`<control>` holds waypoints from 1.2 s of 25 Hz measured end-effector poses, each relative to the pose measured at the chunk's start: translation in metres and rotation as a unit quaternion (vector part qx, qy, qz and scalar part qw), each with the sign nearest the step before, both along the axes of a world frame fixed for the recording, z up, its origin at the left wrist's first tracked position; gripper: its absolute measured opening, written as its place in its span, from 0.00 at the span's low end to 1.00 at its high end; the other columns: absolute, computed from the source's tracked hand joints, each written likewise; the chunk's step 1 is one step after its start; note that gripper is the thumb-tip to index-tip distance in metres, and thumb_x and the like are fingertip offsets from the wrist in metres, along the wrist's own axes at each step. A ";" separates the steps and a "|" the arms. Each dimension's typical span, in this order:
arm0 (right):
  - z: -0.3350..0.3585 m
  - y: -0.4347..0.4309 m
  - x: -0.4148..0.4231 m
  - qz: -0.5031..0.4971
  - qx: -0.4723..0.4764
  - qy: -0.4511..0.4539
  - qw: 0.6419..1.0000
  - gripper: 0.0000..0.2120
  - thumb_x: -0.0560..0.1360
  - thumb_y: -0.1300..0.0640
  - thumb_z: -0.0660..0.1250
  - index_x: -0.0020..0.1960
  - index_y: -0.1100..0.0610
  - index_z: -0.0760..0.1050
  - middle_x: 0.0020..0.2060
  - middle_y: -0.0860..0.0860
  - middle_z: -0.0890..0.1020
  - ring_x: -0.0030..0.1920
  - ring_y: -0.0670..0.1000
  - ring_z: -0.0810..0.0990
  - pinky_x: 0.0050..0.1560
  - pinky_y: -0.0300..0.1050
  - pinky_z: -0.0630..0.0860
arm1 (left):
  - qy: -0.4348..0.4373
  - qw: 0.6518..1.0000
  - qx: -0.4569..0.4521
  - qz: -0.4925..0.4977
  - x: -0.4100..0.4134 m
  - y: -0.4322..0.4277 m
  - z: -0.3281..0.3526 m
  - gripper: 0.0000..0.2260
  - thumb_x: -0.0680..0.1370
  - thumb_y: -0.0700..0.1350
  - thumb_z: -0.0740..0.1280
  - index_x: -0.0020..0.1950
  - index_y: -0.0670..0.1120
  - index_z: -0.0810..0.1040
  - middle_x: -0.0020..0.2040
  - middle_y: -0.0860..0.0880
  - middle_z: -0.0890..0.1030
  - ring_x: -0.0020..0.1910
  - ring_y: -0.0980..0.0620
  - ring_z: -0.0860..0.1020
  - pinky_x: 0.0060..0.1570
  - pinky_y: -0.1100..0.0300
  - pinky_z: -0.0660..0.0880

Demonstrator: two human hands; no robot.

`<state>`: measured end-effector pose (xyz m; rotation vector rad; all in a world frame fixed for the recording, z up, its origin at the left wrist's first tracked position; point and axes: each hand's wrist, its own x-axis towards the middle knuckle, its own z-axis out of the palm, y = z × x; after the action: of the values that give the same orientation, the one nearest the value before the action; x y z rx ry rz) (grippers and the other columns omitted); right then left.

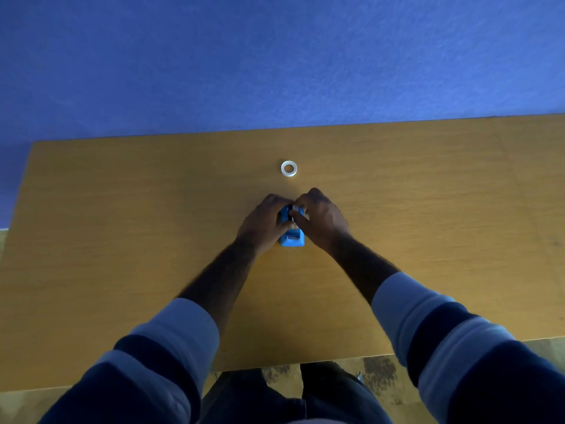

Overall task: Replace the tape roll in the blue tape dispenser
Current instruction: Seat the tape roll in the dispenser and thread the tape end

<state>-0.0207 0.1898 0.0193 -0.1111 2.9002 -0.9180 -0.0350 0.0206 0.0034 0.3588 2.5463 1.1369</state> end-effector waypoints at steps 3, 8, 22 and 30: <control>-0.005 0.002 0.019 0.012 0.006 0.024 1.000 0.14 0.78 0.54 0.68 0.62 0.56 0.79 0.54 0.53 0.80 0.54 0.52 0.79 0.48 0.49 0.81 | 0.006 1.000 0.002 -0.005 0.000 0.000 0.000 0.20 0.74 0.44 0.75 0.66 0.49 0.79 0.62 0.52 0.77 0.59 0.53 0.77 0.61 0.47 0.77; -0.002 0.001 0.010 0.000 0.000 0.014 1.000 0.11 0.77 0.58 0.70 0.59 0.56 0.81 0.51 0.52 0.81 0.53 0.52 0.79 0.48 0.47 0.79 | -0.001 1.000 0.001 -0.005 -0.002 0.001 -0.001 0.21 0.74 0.46 0.76 0.65 0.48 0.79 0.62 0.50 0.78 0.59 0.51 0.78 0.61 0.46 0.77; 0.007 0.002 -0.018 -0.036 -0.019 -0.101 0.994 0.08 0.75 0.55 0.71 0.54 0.55 0.84 0.47 0.50 0.82 0.46 0.50 0.80 0.42 0.44 0.76 | 0.024 0.999 -0.004 0.034 0.009 0.005 -0.003 0.21 0.73 0.47 0.77 0.64 0.52 0.77 0.61 0.54 0.77 0.56 0.55 0.77 0.55 0.54 0.77; 0.006 -0.003 -0.004 -0.011 0.072 -0.004 0.997 0.09 0.80 0.55 0.67 0.53 0.58 0.84 0.45 0.53 0.81 0.40 0.48 0.74 0.37 0.42 0.69 | 0.013 0.999 -0.016 0.035 0.006 0.006 -0.006 0.21 0.72 0.48 0.77 0.64 0.50 0.77 0.60 0.53 0.77 0.54 0.55 0.77 0.55 0.54 0.77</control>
<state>-0.0243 0.1870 0.0253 -0.0652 2.9541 -0.7077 -0.0292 0.0270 -0.0026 0.2793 2.6154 1.1226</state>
